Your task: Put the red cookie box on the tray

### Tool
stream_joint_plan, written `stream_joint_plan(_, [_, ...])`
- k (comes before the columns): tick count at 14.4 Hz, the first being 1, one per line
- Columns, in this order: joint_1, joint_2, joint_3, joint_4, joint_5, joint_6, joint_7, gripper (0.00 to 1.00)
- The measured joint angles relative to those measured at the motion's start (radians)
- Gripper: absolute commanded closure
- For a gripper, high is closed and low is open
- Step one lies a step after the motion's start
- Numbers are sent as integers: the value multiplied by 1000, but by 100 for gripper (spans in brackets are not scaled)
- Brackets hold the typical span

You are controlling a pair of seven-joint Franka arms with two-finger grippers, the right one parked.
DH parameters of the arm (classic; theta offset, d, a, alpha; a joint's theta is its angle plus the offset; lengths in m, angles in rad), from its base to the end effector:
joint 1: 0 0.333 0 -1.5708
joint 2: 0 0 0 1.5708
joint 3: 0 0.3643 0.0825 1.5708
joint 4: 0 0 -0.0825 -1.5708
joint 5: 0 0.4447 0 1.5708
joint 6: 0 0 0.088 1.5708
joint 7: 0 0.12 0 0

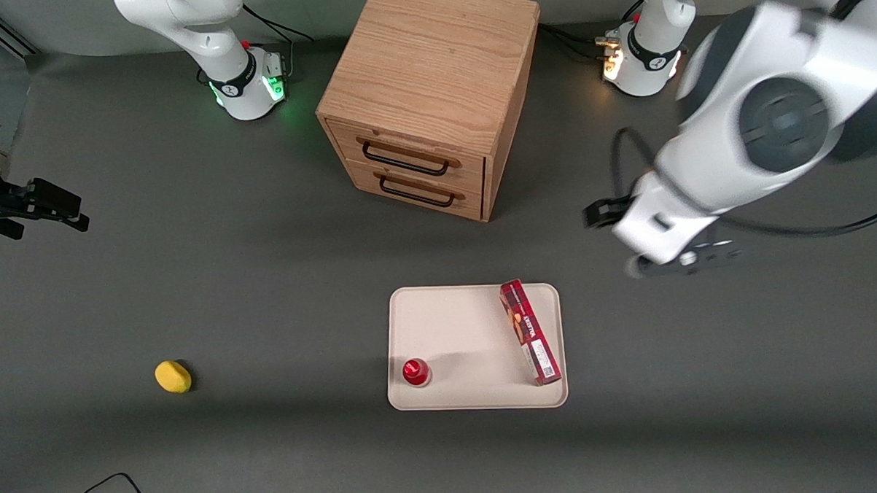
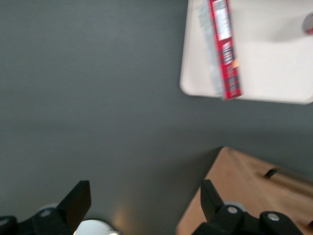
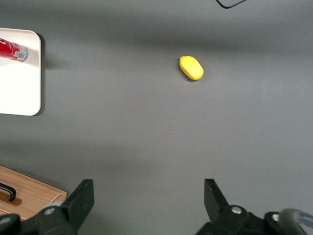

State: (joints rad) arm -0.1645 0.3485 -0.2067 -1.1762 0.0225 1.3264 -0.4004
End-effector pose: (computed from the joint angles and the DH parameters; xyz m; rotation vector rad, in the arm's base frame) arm 0.6664 -0.2253 0.6191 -3.0995 -0.0588 0.3040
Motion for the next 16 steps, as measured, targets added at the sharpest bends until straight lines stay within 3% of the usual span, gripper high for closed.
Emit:
stream_joint_plan(4, [11, -205, 202, -240, -23, 18, 272, 0])
stream_joint_plan(7, [14, -278, 304, -346, -4, 78, 372, 0])
stream_joint_plan(11, [15, -283, 372, -380, 18, 191, 462, 0])
stream_joint_plan(16, [14, -252, 381, -387, 18, 265, 475, 0])
